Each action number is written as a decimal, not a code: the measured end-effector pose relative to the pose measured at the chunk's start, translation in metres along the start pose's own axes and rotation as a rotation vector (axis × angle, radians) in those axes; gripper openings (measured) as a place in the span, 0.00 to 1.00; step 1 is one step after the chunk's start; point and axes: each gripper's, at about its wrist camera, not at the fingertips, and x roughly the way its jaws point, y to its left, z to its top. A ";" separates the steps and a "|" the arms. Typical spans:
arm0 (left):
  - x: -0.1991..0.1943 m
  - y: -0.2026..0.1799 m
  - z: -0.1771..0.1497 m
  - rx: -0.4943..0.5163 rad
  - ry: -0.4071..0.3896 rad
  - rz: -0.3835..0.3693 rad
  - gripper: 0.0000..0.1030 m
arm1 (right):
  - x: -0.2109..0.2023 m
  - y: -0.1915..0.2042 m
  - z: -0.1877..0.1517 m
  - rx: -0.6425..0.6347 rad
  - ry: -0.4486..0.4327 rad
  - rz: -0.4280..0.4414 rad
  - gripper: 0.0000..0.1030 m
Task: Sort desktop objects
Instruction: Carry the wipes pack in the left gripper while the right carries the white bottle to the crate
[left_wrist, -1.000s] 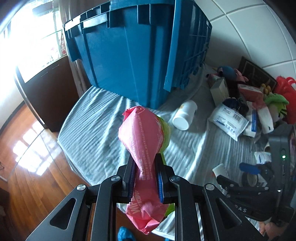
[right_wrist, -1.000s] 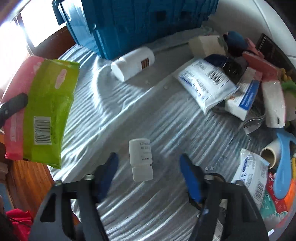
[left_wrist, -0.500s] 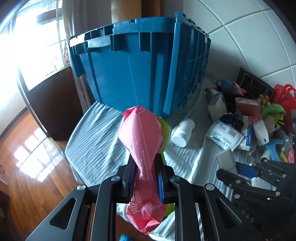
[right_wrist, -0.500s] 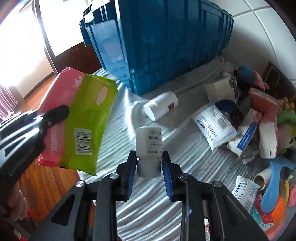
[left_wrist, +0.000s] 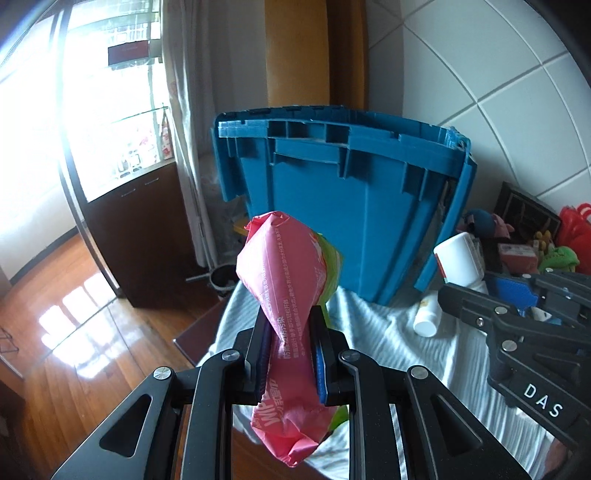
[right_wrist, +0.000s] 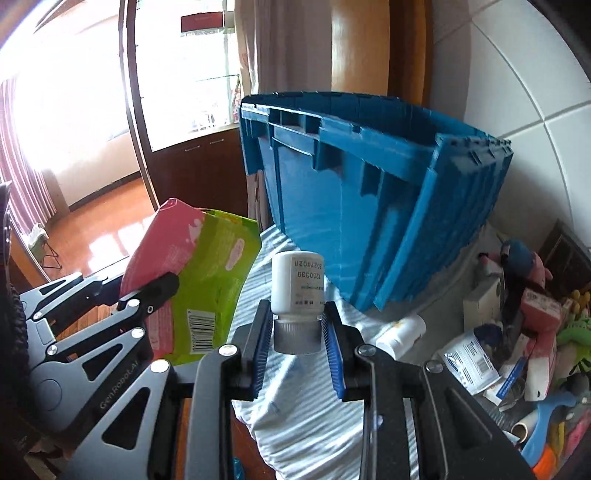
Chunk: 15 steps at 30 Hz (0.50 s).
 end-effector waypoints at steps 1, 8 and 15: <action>-0.001 0.007 0.004 0.004 -0.013 0.000 0.19 | 0.000 0.007 0.006 -0.003 -0.016 -0.004 0.26; -0.011 0.037 0.042 0.017 -0.113 -0.022 0.19 | -0.013 0.035 0.048 0.001 -0.112 -0.047 0.26; -0.024 0.041 0.092 0.008 -0.230 -0.019 0.19 | -0.036 0.033 0.087 -0.025 -0.201 -0.074 0.26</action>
